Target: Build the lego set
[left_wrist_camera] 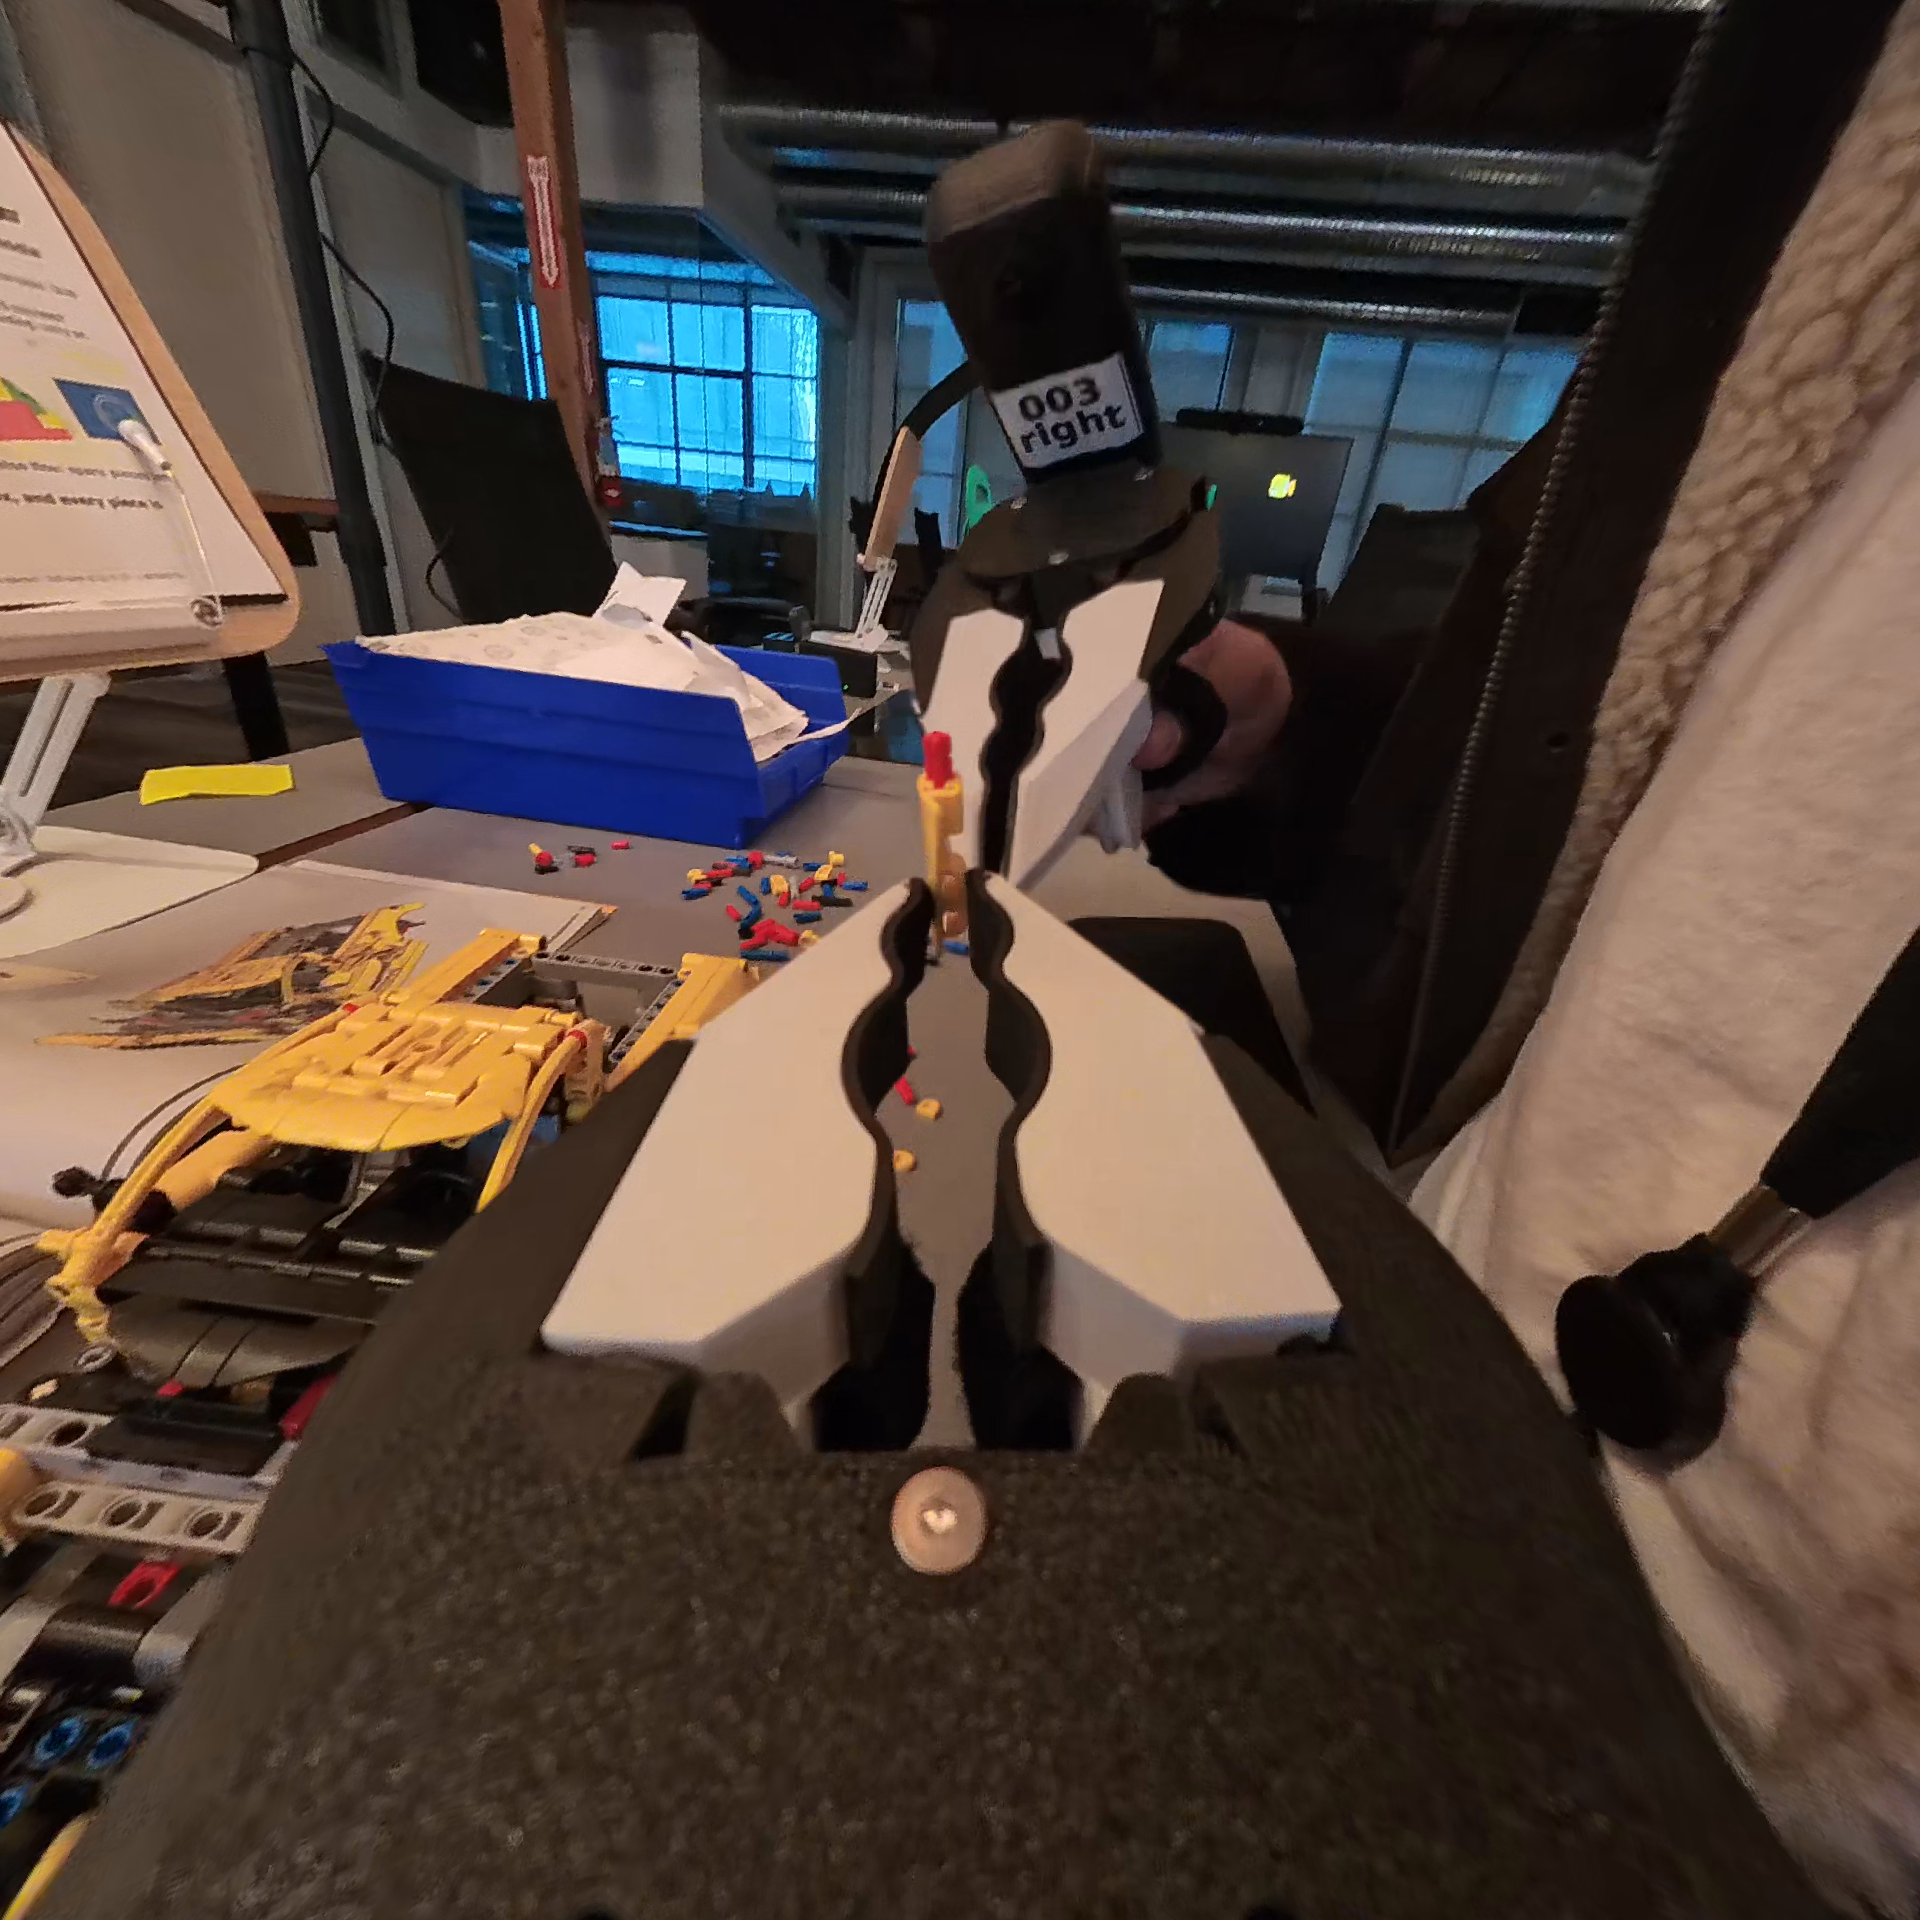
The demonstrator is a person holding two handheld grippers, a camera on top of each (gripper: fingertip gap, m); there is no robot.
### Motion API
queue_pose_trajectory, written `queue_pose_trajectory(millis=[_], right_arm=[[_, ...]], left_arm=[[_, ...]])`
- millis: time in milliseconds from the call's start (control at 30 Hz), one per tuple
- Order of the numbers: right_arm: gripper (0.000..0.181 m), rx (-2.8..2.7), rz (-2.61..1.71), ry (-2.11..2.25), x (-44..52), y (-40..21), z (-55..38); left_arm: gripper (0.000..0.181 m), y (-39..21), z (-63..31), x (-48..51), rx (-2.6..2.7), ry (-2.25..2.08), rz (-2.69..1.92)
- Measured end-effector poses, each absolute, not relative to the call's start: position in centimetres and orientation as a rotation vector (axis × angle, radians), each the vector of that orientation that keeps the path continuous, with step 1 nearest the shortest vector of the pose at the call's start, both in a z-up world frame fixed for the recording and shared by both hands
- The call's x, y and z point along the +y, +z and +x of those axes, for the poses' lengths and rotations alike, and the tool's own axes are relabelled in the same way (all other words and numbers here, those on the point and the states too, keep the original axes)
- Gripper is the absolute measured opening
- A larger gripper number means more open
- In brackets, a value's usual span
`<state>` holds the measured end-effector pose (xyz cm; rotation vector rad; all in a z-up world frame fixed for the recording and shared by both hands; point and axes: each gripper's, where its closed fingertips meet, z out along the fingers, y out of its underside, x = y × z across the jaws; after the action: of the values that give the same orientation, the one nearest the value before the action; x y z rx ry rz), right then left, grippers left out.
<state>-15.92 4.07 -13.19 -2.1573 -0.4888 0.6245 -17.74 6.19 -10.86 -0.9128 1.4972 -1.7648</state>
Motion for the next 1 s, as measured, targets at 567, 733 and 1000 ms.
queue_pose_trajectory(millis=[567, 733, 1000], right_arm=[[0.004, -0.596, -3.065, 0.105, -5.6, -25.0, -4.5], [0.004, -0.61, -3.063, 0.08, -5.5, -25.0, -4.3], [0.014, -0.603, -3.042, 0.089, -5.6, -25.1, -4.4]], left_arm=[[0.007, -11.5, -17.5, 6.0, 1.529, -1.755, -0.949], [0.007, -11.8, -17.5, 5.8, 1.544, -1.745, -0.95], [0.007, -11.9, -17.5, 5.8, 1.55, -1.744, -0.954]])
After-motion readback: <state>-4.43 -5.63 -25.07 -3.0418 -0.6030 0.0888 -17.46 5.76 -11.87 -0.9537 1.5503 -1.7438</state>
